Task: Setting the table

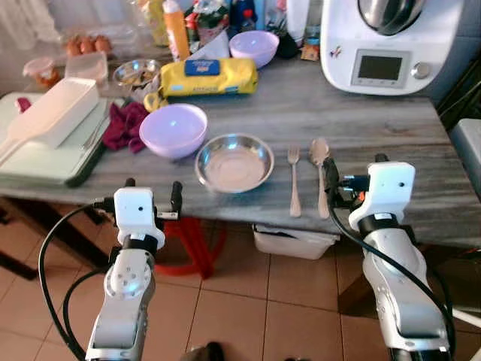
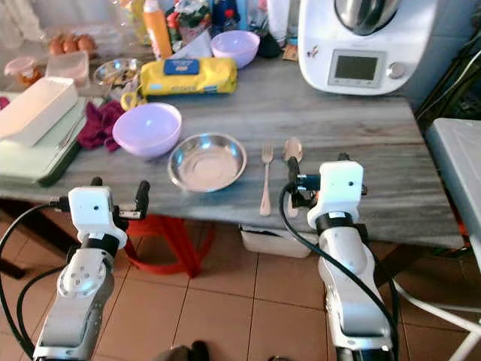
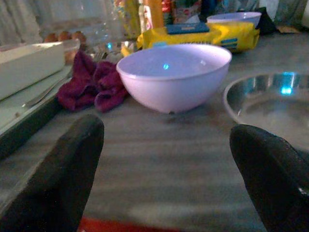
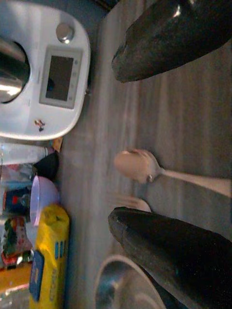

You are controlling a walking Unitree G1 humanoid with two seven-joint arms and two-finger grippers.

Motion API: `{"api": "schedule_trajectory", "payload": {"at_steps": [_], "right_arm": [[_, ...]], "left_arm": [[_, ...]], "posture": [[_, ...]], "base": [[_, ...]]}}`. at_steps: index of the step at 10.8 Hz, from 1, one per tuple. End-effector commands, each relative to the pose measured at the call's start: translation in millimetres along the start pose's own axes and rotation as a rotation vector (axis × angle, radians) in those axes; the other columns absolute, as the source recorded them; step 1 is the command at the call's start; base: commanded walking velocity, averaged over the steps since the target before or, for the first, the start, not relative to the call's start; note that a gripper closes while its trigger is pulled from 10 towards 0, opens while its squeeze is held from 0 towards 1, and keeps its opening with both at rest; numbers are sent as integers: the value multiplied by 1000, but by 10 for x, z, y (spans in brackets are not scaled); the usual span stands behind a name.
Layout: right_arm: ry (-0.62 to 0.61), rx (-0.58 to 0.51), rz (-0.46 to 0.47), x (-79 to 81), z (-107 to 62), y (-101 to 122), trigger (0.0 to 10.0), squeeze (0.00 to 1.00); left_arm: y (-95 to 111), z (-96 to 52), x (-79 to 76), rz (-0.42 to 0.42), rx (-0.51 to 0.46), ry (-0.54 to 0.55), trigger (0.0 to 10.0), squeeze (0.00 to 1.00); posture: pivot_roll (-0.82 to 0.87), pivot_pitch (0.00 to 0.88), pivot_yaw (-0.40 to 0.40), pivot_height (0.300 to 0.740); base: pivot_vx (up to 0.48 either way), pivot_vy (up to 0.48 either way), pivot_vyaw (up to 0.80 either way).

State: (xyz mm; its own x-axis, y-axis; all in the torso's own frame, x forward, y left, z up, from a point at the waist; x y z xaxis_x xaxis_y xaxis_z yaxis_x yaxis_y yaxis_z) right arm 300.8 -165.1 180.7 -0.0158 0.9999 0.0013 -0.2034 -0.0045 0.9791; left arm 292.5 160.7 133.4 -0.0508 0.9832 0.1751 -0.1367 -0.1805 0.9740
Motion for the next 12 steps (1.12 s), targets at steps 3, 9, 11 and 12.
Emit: {"api": "schedule_trajectory", "payload": {"at_steps": [3, 9, 11, 12], "right_arm": [[-23, 2, 13, -52, 12, -26, 10000, 0], [-119, 16, 19, -187, 14, -50, 10000, 0], [-135, 27, 12, -222, 25, -67, 10000, 0], [-148, 44, 21, -242, 27, -89, 10000, 0]], "left_arm": [[-123, -37, 53, 31, 59, 12, 10000, 0], [-136, -31, 62, 43, 68, -12, 10000, 0], [-120, -23, 58, 52, 47, -30, 10000, 0], [-125, -26, 56, 30, 45, -44, 10000, 0]], "posture": [[-33, 127, 82, 740], [-33, 136, 97, 740], [-36, 136, 99, 740], [-37, 138, 98, 740]], "base": [[-311, 0, 0], [-328, 0, 0], [-146, 0, 0], [0, 0, 0]]}}
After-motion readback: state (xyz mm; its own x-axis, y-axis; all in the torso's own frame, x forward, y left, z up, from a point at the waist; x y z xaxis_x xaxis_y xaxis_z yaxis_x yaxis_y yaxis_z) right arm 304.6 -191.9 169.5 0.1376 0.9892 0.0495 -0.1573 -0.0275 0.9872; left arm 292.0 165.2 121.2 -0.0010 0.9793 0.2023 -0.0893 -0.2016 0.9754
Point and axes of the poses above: a point about 5 cm out from each wrist's last joint towards the gripper, its own z axis pointing out of the wrist towards the gripper, its own y axis along the axis of the wrist's last joint, x = y × z, the point moved 1 cm from there along z, pointing out of the wrist towards the gripper, and after that the axes turned 7 degrees about z, right-handed, at the moved point
